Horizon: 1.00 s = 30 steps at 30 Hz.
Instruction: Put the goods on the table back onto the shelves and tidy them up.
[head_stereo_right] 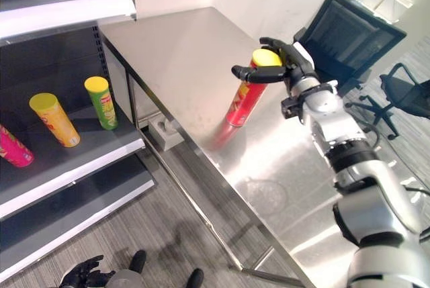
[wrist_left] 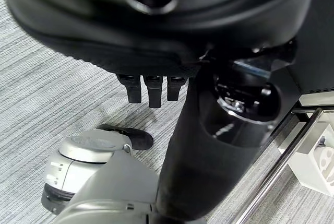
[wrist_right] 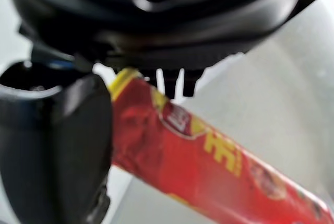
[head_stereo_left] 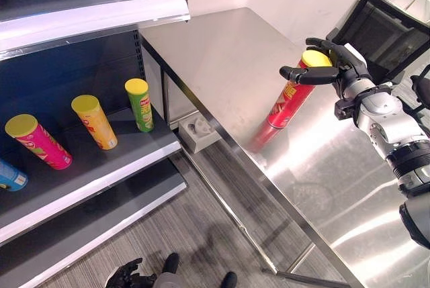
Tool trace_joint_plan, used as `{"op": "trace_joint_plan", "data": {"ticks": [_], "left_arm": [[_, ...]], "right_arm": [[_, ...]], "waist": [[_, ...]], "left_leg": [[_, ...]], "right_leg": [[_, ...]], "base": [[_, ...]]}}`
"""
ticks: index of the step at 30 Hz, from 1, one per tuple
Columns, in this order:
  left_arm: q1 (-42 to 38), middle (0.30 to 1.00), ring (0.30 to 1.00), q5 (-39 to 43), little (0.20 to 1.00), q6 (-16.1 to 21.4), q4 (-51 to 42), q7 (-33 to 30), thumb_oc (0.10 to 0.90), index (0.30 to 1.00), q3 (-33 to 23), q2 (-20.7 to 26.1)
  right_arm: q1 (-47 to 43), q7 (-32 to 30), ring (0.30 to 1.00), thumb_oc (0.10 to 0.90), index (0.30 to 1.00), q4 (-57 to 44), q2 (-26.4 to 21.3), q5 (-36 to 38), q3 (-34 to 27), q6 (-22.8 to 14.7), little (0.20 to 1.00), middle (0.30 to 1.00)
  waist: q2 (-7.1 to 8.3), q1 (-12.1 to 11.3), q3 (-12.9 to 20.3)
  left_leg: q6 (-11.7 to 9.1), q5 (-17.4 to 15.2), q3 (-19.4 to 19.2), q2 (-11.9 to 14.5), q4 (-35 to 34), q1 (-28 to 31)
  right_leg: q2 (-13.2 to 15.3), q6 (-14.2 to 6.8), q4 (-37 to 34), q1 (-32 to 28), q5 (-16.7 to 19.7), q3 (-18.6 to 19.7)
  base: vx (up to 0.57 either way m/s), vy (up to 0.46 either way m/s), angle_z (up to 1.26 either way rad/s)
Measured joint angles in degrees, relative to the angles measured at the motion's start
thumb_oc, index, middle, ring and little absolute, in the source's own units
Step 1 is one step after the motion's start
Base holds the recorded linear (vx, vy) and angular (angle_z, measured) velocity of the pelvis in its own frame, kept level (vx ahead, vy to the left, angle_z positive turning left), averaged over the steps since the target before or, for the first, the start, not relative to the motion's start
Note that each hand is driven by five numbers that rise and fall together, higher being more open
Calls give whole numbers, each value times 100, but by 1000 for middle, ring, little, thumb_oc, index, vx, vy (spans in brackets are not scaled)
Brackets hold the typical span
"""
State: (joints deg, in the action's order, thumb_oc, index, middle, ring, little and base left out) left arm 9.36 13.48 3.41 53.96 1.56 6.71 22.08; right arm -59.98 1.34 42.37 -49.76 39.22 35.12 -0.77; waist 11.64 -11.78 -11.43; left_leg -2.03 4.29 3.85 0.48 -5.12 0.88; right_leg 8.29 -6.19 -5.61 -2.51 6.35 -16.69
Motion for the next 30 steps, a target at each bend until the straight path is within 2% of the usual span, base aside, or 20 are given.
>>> {"op": "trace_joint_plan", "data": {"ticks": [12, 14, 25, 30], "left_arm": [[-12, 900, 900, 0, 900, 0, 7, -4, 800, 900, -7, 0], [-12, 900, 900, -1, 900, 0, 8, -4, 800, 900, -4, 0], [-13, 900, 900, -3, 900, 0, 4, -7, 800, 900, 1, -21], [-12, 900, 900, -4, 900, 0, -4, -9, 800, 900, -8, -21]], "right_arm": [[-10, 109, 900, 800, 900, -61, -1, -10, 62, 103, 900, 900], [-10, 115, 300, 400, 300, -82, -1, -9, 68, 103, 300, 300], [-9, 224, 300, 400, 300, -188, -16, -32, 178, 103, 300, 300], [415, 208, 300, 400, 300, -1002, -108, -108, -53, 89, 300, 300]], "waist": [[-10, 90, -6], [-13, 113, -7], [-69, 180, -10], [-74, 212, -14]], "left_leg": [[-36, 23, -7, 33, 0, 2], [-36, 24, -7, 33, 0, 2], [-37, 25, -22, 38, 0, 2], [-37, 24, -50, 33, 0, 4]], "right_leg": [[-9, 2, -1, 3, -1, -2], [-8, 2, -1, 3, -1, -1], [-12, 2, -1, 15, -1, 10], [-10, 3, 0, 28, 0, 50]], "base": [[0, 0, 0], [0, 0, 0], [0, 0, 0], [-15, 40, -3]]}}
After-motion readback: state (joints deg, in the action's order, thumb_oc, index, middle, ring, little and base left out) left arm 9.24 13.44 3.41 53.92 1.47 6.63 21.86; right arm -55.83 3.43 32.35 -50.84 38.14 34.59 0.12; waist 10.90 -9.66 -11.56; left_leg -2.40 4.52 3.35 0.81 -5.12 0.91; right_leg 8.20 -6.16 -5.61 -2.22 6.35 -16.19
